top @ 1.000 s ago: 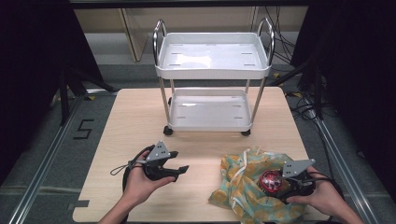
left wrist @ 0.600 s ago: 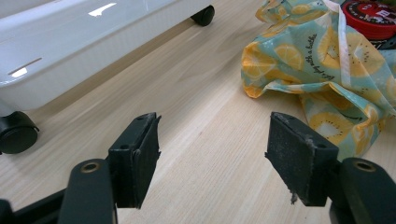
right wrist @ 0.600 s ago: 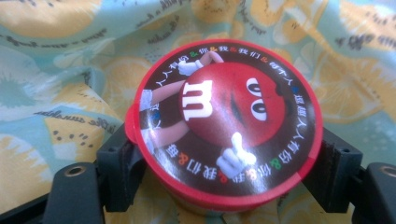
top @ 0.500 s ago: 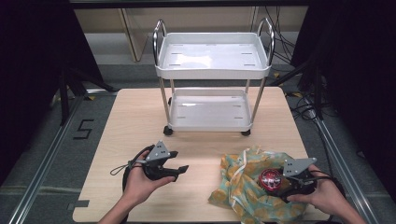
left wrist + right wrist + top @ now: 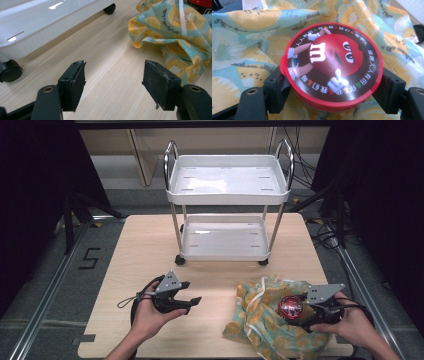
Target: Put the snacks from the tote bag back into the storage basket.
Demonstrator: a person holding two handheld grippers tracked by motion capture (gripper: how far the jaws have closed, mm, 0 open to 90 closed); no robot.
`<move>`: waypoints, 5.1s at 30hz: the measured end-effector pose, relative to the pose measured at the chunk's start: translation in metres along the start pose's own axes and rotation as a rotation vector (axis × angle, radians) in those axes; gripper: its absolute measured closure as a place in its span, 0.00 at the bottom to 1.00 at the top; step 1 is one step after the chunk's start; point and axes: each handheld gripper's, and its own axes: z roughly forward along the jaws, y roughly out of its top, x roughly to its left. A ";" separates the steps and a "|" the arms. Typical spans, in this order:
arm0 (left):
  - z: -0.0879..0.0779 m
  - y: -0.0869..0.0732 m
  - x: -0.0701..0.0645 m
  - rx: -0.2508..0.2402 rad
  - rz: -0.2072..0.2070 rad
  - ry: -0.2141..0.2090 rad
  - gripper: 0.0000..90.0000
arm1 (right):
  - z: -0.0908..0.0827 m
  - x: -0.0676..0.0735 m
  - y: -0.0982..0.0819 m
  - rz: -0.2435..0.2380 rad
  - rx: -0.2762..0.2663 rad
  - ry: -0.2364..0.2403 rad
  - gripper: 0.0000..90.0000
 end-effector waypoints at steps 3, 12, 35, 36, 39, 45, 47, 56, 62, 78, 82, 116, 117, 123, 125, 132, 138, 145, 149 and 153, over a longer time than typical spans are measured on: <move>0.000 0.000 -0.001 0.001 0.002 -0.002 0.37 | -0.004 -0.002 0.004 -0.006 -0.012 -0.007 0.29; 0.011 0.026 -0.035 -0.061 0.032 -0.150 0.39 | 0.002 -0.003 0.005 0.001 -0.012 0.008 0.29; 0.100 0.059 -0.108 0.048 0.253 -0.350 0.48 | 0.023 -0.002 -0.008 0.057 -0.005 0.031 0.29; 0.105 0.058 -0.110 0.058 0.250 -0.357 0.48 | 0.023 -0.002 -0.009 0.069 0.006 0.034 0.29; 0.119 0.059 -0.116 0.085 0.271 -0.374 0.51 | 0.027 0.001 -0.012 0.065 -0.001 0.038 0.29; 0.145 0.054 -0.125 0.161 0.318 -0.397 0.59 | 0.027 0.002 -0.014 0.080 0.004 0.041 0.29; 0.150 0.049 -0.124 0.186 0.332 -0.383 0.64 | 0.027 0.003 -0.015 0.073 0.019 0.049 0.27; 0.155 0.044 -0.128 0.239 0.354 -0.384 0.74 | 0.026 0.002 -0.010 0.066 -0.003 0.073 0.24; 0.161 0.041 -0.131 0.261 0.363 -0.387 0.77 | 0.026 0.003 -0.008 0.024 0.000 0.054 0.26; 0.164 0.041 -0.134 0.273 0.405 -0.385 0.77 | 0.030 0.003 -0.016 0.084 -0.029 0.070 0.23; 0.165 0.040 -0.135 0.287 0.414 -0.386 0.78 | 0.033 0.002 -0.019 0.064 -0.012 0.071 0.26; 0.170 0.036 -0.145 0.393 0.461 -0.357 1.00 | 0.018 0.003 -0.004 -0.017 -0.107 0.063 0.29; 0.169 0.037 -0.146 0.400 0.468 -0.350 1.00 | 0.016 0.002 -0.004 -0.016 -0.097 0.069 0.29; 0.169 0.037 -0.147 0.406 0.474 -0.346 1.00 | 0.011 0.000 0.001 0.002 -0.110 0.064 0.29; 0.169 0.036 -0.147 0.399 0.475 -0.344 1.00 | 0.009 -0.001 0.003 -0.002 -0.115 0.056 0.29; 0.168 0.034 -0.145 0.377 0.454 -0.346 1.00 | 0.002 -0.005 0.004 0.019 -0.121 0.036 0.29; 0.168 0.031 -0.145 0.355 0.403 -0.345 1.00 | 0.001 -0.004 0.005 0.031 -0.125 0.032 0.29; 0.167 0.030 -0.144 0.350 0.408 -0.344 1.00 | -0.010 -0.009 0.009 0.037 -0.175 0.018 0.29; 0.167 0.030 -0.144 0.353 0.389 -0.353 1.00 | -0.024 -0.013 0.017 0.021 -0.191 -0.006 0.29; 0.166 0.030 -0.146 0.344 0.414 -0.334 1.00 | -0.032 -0.015 0.021 0.036 -0.199 -0.012 0.29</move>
